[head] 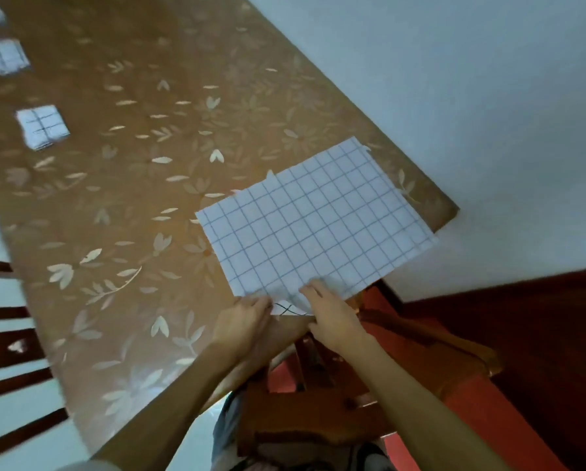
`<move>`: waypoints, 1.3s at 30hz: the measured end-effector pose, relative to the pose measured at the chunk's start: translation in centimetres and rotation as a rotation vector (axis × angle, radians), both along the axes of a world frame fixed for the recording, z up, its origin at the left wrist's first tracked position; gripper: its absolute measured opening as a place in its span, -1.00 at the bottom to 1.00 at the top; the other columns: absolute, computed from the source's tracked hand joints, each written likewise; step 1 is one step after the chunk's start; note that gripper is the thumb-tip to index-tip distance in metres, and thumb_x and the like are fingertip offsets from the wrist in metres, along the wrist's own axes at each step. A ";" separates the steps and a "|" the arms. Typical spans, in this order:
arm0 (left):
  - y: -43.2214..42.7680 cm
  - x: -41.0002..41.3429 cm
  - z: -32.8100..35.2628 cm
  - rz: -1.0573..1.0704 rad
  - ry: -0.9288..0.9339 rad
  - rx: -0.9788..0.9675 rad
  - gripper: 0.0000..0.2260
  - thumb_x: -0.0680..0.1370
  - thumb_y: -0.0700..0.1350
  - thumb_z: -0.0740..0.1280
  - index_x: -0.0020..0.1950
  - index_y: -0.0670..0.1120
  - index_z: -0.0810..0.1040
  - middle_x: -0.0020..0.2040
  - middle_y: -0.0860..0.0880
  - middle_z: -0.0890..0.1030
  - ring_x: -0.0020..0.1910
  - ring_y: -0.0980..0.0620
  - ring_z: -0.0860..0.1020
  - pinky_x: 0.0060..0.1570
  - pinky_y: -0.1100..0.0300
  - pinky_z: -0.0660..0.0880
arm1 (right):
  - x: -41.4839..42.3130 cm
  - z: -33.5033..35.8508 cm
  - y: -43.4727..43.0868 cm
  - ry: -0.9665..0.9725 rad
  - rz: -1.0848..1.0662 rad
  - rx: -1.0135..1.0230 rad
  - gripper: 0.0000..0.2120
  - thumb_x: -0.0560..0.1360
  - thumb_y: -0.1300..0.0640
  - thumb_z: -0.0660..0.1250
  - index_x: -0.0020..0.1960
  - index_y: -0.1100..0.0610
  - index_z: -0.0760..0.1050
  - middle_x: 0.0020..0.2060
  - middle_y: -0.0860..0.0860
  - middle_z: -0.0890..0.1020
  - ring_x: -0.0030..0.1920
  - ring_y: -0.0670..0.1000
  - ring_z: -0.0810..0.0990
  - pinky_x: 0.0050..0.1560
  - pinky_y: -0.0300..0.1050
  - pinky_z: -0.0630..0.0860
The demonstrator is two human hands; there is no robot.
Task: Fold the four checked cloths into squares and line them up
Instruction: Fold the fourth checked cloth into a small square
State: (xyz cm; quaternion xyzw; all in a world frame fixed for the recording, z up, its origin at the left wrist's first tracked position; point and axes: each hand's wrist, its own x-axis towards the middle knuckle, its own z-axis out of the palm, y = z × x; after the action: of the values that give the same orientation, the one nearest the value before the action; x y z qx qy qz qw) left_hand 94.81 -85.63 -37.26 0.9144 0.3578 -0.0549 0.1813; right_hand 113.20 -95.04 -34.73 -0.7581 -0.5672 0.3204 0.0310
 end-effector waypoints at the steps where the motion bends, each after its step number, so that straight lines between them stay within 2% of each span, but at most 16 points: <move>1: 0.1 -1.0 0.1 0.047 -0.013 0.029 -0.69 0.53 0.09 0.10 -0.14 -0.03 0.57 -0.32 -0.03 0.61 -0.35 -0.13 0.60 -0.52 0.11 0.48 | -0.3 -0.1 0.3 0.004 0.042 0.011 -0.46 0.49 0.28 0.35 0.44 0.09 0.32 0.47 0.03 0.25 0.33 0.15 0.42 0.14 0.00 0.51; 3: -0.1 -3.5 0.4 0.158 -0.040 0.096 -0.73 0.56 0.06 0.16 -0.12 -0.04 0.59 -0.36 -0.04 0.63 -0.42 -0.13 0.60 -0.54 0.12 0.47 | -1.2 -0.2 1.3 0.000 0.123 0.007 -0.50 0.53 0.18 0.36 0.44 0.10 0.34 0.48 0.04 0.29 0.41 0.13 0.33 0.33 0.03 0.42; 5: -0.9 -5.3 1.6 0.274 -0.059 0.038 -0.83 0.59 -0.04 0.24 -0.05 -0.05 0.61 -0.27 -0.04 0.67 -0.34 -0.10 0.63 -0.42 0.11 0.51 | -2.5 -0.2 2.3 0.000 0.216 0.013 -0.53 0.55 0.13 0.34 0.44 0.09 0.38 0.41 0.05 0.41 0.40 0.11 0.33 0.40 0.01 0.34; 8: -1.8 -7.3 3.4 0.466 -0.153 -0.016 -0.91 0.62 -0.12 0.30 0.01 -0.08 0.60 -0.22 -0.03 0.66 -0.32 -0.02 0.61 -0.38 0.21 0.41 | -4.3 -0.4 3.4 0.035 0.259 0.024 -0.59 0.52 0.16 0.33 0.37 0.06 0.45 0.23 0.06 0.58 0.28 0.11 0.46 0.31 -0.03 0.37; 11: -2.4 -9.1 4.2 0.705 -0.275 -0.072 -0.94 0.62 -0.13 0.31 0.00 -0.09 0.57 -0.30 0.01 0.59 -0.36 0.10 0.54 -0.37 0.32 0.34 | -4.9 -0.9 3.9 0.027 0.263 -0.022 -0.49 0.40 0.14 0.50 0.32 0.04 0.47 0.13 0.03 0.63 0.16 0.09 0.55 0.20 -0.03 0.50; 12: -2.3 -9.7 4.4 0.786 -0.307 -0.093 -0.93 0.63 -0.11 0.30 -0.01 -0.08 0.55 -0.30 0.03 0.57 -0.33 0.14 0.52 -0.34 0.29 0.37 | -4.7 -1.0 4.1 0.020 0.283 -0.036 -0.46 0.36 0.13 0.54 0.31 0.03 0.48 0.12 0.02 0.64 0.14 0.08 0.57 0.17 -0.03 0.52; 14: -2.0 -10.8 4.5 0.917 -0.379 -0.103 -0.91 0.63 -0.07 0.30 -0.04 -0.04 0.54 -0.28 0.04 0.55 -0.28 0.09 0.52 -0.26 0.14 0.43 | -3.8 -0.9 4.5 -0.003 0.303 -0.052 -0.57 0.42 0.14 0.46 0.28 0.05 0.52 0.09 0.04 0.65 0.13 0.10 0.59 0.13 -0.07 0.51; 16: -1.7 -11.7 5.0 1.024 -0.434 -0.120 -0.91 0.63 -0.06 0.31 -0.07 0.01 0.52 -0.34 0.01 0.52 -0.33 0.03 0.50 -0.28 0.09 0.40 | -2.2 -0.6 4.9 -0.055 0.307 -0.054 -0.73 0.51 0.15 0.34 0.20 0.06 0.55 0.05 0.06 0.66 0.10 0.11 0.60 0.08 -0.10 0.48; 18: -1.5 -11.6 6.5 1.076 -0.458 -0.091 -0.88 0.63 -0.05 0.31 -0.09 -0.02 0.51 -0.42 -0.06 0.48 -0.40 0.01 0.47 -0.32 0.08 0.43 | -0.5 -0.2 5.3 -0.104 0.272 -0.067 -0.77 0.49 0.17 0.32 0.14 0.01 0.57 0.03 0.05 0.67 0.08 0.12 0.61 0.06 -0.10 0.52; 21: -1.1 -11.5 8.9 1.057 -0.389 -0.015 -0.88 0.63 -0.13 0.31 -0.05 -0.16 0.55 -0.42 -0.08 0.47 -0.39 0.16 0.40 -0.29 0.50 0.36 | 2.5 0.5 5.8 -0.124 0.234 -0.081 -0.74 0.47 0.20 0.32 0.11 -0.02 0.59 0.02 0.01 0.68 0.07 0.12 0.62 -0.01 -0.11 0.52; 23: -0.7 -11.9 9.1 1.066 -0.380 0.005 -0.86 0.63 -0.17 0.30 -0.03 -0.23 0.57 -0.44 0.00 0.43 -0.39 0.17 0.39 -0.31 0.57 0.30 | 4.5 0.9 6.0 -0.108 0.191 -0.081 -0.77 0.48 0.16 0.32 0.09 -0.02 0.61 0.02 0.03 0.69 0.06 0.12 0.62 -0.01 -0.10 0.54; 27: 0.1 -12.9 8.3 1.144 -0.386 -0.026 -0.81 0.64 -0.12 0.29 -0.11 -0.20 0.51 -0.46 -0.07 0.44 -0.41 0.01 0.43 -0.38 0.43 0.30 | 8.4 2.1 6.4 -0.063 0.127 -0.109 -0.73 0.53 0.15 0.33 0.22 0.12 0.60 0.15 0.06 0.64 0.12 0.10 0.59 0.05 -0.13 0.51; 29: 0.3 -13.4 8.0 1.182 -0.380 -0.027 -0.78 0.64 -0.06 0.28 -0.08 -0.20 0.54 -0.45 -0.07 0.47 -0.42 0.01 0.46 -0.38 0.26 0.33 | 10.5 2.7 6.8 0.007 0.069 -0.106 -0.78 0.49 0.13 0.42 0.12 0.13 0.65 0.05 0.06 0.68 0.03 0.07 0.61 0.04 -0.07 0.55; 31: 0.3 -13.7 8.0 1.202 -0.399 -0.046 -0.82 0.64 -0.07 0.29 -0.02 -0.17 0.57 -0.42 -0.05 0.50 -0.41 0.05 0.49 -0.40 0.20 0.34 | 12.3 3.4 7.2 0.139 -0.012 -0.080 -0.81 0.44 0.09 0.52 0.04 0.08 0.67 -0.06 0.00 0.70 -0.03 0.02 0.62 -0.03 -0.10 0.54; 35: 0.7 -14.3 7.6 1.196 -0.396 -0.001 -0.78 0.63 0.02 0.28 0.07 -0.10 0.60 -0.18 -0.06 0.63 -0.21 -0.04 0.60 -0.21 0.09 0.53 | 13.7 4.6 8.9 0.458 -0.181 -0.030 -0.82 0.42 0.12 0.56 0.00 -0.02 0.65 -0.09 -0.13 0.71 -0.07 -0.15 0.65 -0.08 -0.26 0.52; 39: 2.2 -14.9 6.9 1.221 -0.350 0.006 -0.70 0.61 0.14 0.25 0.16 -0.03 0.59 -0.10 -0.05 0.67 -0.10 -0.06 0.63 -0.07 0.00 0.59 | 13.5 3.8 11.7 0.609 -0.333 0.047 -0.68 0.44 0.26 0.52 0.18 0.15 0.62 0.05 0.04 0.70 -0.02 -0.03 0.68 -0.05 -0.18 0.60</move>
State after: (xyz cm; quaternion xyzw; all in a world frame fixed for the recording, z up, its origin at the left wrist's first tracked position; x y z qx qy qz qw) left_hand 79.94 -83.47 -30.31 0.5414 0.7801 0.2098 0.2330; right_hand 126.70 -83.34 -30.93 -0.7088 -0.4078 0.5093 0.2680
